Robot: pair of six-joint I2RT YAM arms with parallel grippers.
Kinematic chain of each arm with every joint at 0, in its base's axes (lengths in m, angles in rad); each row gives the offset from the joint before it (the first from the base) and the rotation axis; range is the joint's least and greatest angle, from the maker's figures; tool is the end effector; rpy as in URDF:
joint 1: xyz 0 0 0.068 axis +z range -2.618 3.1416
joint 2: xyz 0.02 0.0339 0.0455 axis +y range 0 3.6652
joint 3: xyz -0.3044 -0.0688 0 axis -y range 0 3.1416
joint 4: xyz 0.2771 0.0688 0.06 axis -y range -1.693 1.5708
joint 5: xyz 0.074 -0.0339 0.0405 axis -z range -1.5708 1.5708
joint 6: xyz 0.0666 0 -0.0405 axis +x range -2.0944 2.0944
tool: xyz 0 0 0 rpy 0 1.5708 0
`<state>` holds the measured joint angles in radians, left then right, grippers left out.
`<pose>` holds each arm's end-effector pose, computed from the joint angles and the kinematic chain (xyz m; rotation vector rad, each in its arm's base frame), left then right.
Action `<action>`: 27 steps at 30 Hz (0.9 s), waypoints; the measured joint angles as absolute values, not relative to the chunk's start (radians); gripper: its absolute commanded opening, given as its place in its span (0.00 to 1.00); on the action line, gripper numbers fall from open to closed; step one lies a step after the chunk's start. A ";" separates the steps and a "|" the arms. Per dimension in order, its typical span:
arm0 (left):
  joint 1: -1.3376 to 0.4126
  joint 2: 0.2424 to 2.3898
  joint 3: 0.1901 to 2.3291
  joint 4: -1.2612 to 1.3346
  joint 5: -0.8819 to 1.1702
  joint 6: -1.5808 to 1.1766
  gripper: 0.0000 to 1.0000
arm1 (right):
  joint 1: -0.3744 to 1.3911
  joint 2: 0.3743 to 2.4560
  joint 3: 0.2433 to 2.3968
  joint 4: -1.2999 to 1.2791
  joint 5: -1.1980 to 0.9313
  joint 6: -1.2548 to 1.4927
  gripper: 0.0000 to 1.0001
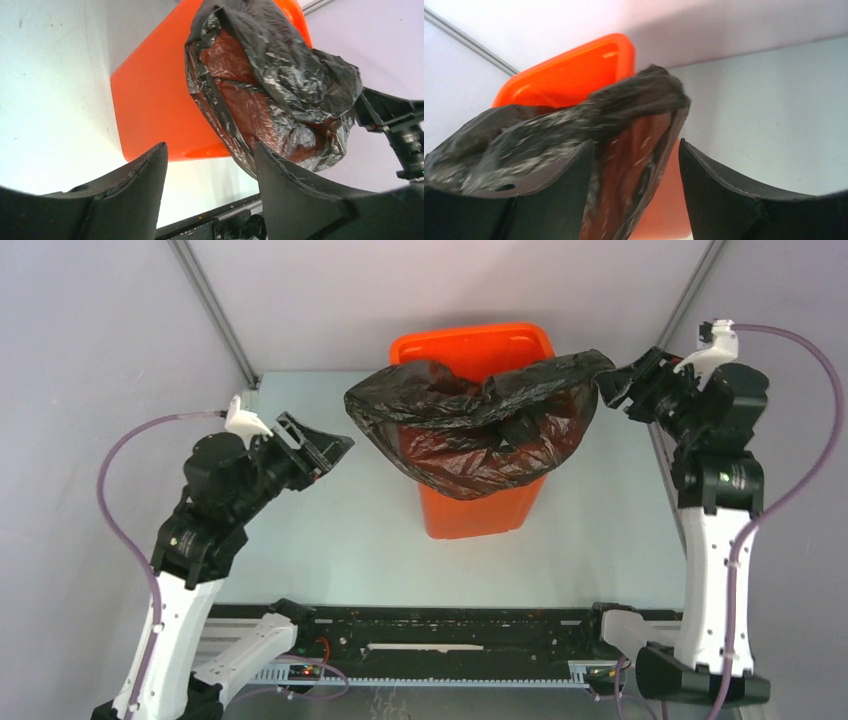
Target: Put the trash bags into the trash bin
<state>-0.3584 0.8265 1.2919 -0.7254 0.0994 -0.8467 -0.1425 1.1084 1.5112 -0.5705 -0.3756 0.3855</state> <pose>0.1569 -0.0658 0.4793 -0.3954 1.8931 -0.9212 0.2506 -0.0113 0.5271 0.1834 1.7436 0.5038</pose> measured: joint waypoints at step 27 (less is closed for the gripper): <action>-0.363 0.921 1.534 -0.886 0.158 -0.632 0.86 | 0.083 1.214 1.838 -0.840 -0.473 -0.063 0.79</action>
<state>-0.3626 0.9211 1.5337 -0.8856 0.1581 -0.6315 0.0834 1.2140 1.8378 -0.8398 -0.4732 -0.0631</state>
